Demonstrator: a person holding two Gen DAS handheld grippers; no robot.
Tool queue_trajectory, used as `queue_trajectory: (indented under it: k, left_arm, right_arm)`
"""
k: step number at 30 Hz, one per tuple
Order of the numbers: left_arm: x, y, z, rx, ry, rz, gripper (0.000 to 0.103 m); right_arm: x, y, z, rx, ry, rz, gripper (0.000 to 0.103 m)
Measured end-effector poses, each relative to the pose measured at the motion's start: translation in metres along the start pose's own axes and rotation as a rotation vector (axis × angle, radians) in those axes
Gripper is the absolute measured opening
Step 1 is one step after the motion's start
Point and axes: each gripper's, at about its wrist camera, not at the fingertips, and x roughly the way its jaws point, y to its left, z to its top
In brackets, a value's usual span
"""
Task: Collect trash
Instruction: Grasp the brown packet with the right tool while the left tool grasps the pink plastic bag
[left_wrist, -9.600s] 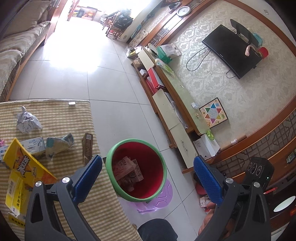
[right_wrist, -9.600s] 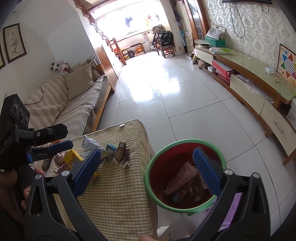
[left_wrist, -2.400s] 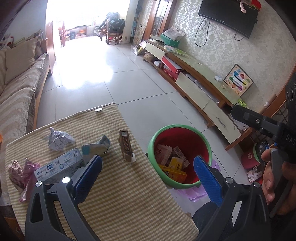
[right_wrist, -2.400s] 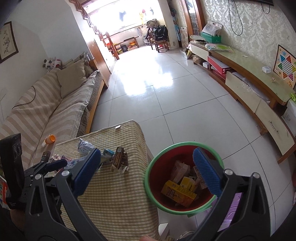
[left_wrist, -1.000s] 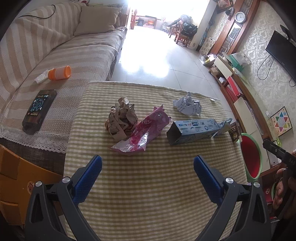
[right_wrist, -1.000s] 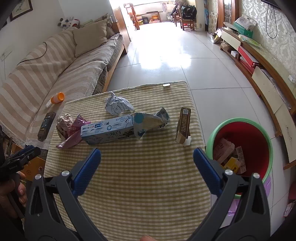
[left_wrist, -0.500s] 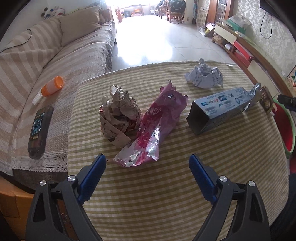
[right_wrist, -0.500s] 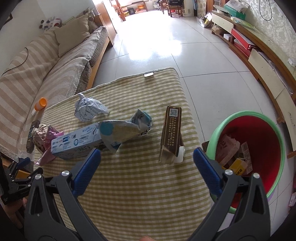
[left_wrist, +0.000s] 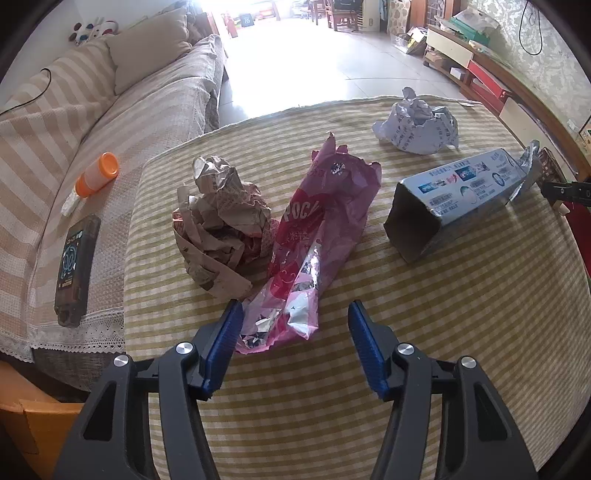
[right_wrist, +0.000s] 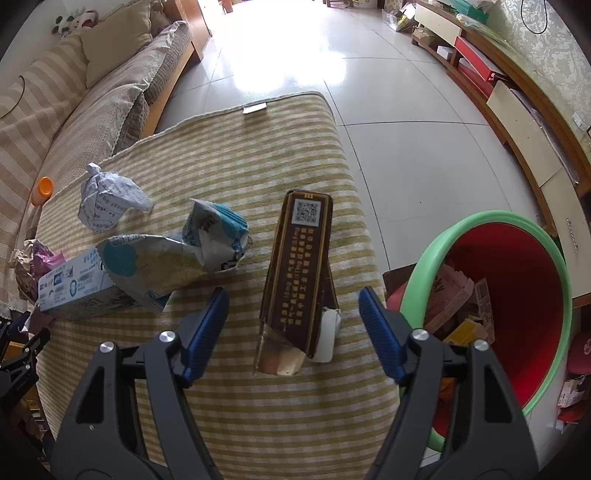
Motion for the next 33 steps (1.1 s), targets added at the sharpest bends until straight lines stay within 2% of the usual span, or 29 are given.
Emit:
queue_trajectory:
  k: [1, 2, 3, 4, 6, 7, 9, 13, 24, 33]
  left_arm:
    - [0.000, 0.000, 0.001, 0.000, -0.002, 0.001, 0.051]
    - [0.000, 0.000, 0.001, 0.000, -0.006, 0.004, 0.048]
    - [-0.001, 0.000, 0.002, -0.001, -0.010, 0.007, 0.040]
    - [-0.001, 0.000, 0.003, -0.003, -0.008, 0.006, 0.029]
    - [-0.003, 0.000, 0.003, -0.008, -0.012, -0.006, 0.023]
    - [-0.005, 0.000, 0.002, -0.010, -0.017, -0.010, 0.021]
    - [-0.007, 0.001, 0.000, -0.017, -0.021, -0.019, 0.013]
    - [-0.018, -0.002, -0.004, -0.041, -0.042, -0.037, 0.010]
    - [-0.056, 0.001, -0.017, -0.089, -0.105, -0.082, 0.009]
    - [-0.105, -0.004, -0.025, -0.106, -0.182, -0.103, 0.009]
  right_arm:
    - [0.001, 0.000, 0.000, -0.004, 0.001, 0.001, 0.064]
    - [0.002, 0.001, 0.000, -0.007, 0.002, 0.000, 0.056]
    - [0.003, 0.002, 0.000, -0.010, 0.004, -0.001, 0.046]
    - [0.003, 0.002, -0.001, -0.013, 0.006, -0.003, 0.043]
    - [0.002, 0.002, -0.001, -0.019, 0.006, 0.001, 0.027]
    - [0.000, 0.003, -0.002, -0.023, 0.000, 0.005, 0.024]
    - [-0.003, 0.003, -0.004, -0.031, -0.006, 0.001, 0.023]
    - [-0.013, 0.002, -0.009, -0.026, -0.029, 0.018, 0.023]
    - [-0.068, 0.009, -0.027, -0.041, -0.099, 0.058, 0.023]
    - [-0.118, 0.017, -0.048, -0.065, -0.163, 0.113, 0.023]
